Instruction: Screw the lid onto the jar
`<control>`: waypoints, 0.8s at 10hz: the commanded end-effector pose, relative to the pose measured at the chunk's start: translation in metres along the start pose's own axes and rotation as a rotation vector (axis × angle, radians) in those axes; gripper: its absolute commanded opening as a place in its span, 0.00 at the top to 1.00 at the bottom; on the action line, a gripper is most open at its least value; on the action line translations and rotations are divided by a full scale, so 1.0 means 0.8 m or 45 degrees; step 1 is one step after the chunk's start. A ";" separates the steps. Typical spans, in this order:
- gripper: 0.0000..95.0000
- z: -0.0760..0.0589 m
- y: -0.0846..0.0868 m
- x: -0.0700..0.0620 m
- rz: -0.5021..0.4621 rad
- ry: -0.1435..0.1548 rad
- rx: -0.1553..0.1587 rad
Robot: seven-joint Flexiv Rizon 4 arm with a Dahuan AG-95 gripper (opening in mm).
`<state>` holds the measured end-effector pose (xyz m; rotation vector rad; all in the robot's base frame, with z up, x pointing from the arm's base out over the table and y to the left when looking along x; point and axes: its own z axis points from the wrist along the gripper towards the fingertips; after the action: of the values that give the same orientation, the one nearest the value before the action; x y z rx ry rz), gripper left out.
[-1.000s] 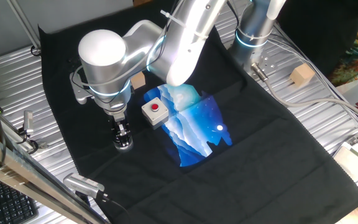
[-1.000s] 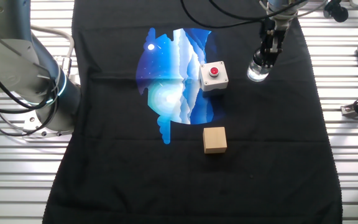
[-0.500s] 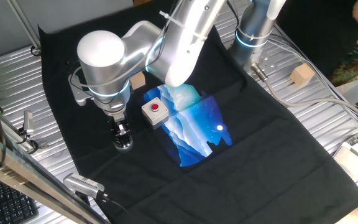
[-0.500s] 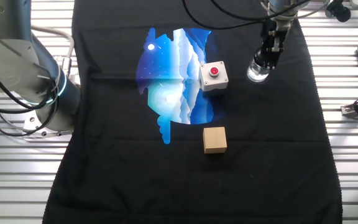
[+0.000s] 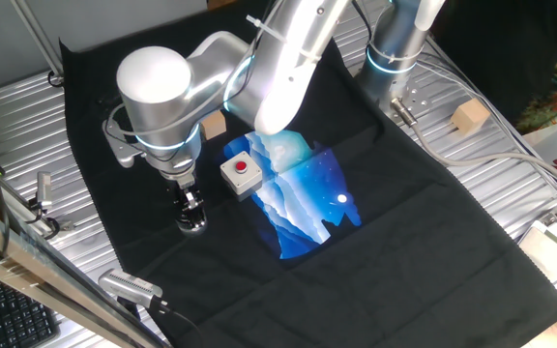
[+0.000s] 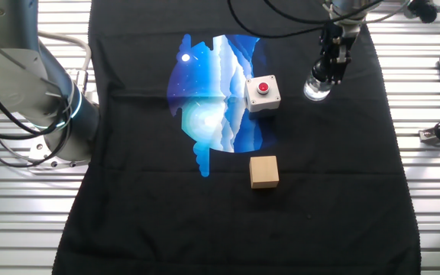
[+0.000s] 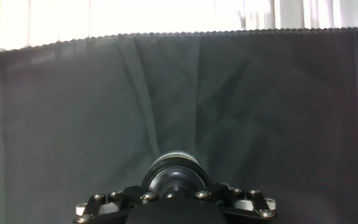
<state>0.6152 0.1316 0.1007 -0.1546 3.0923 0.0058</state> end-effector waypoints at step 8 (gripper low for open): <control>0.00 -0.002 0.001 0.002 -0.297 0.007 0.005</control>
<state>0.6139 0.1322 0.1021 -0.5105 3.0581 -0.0093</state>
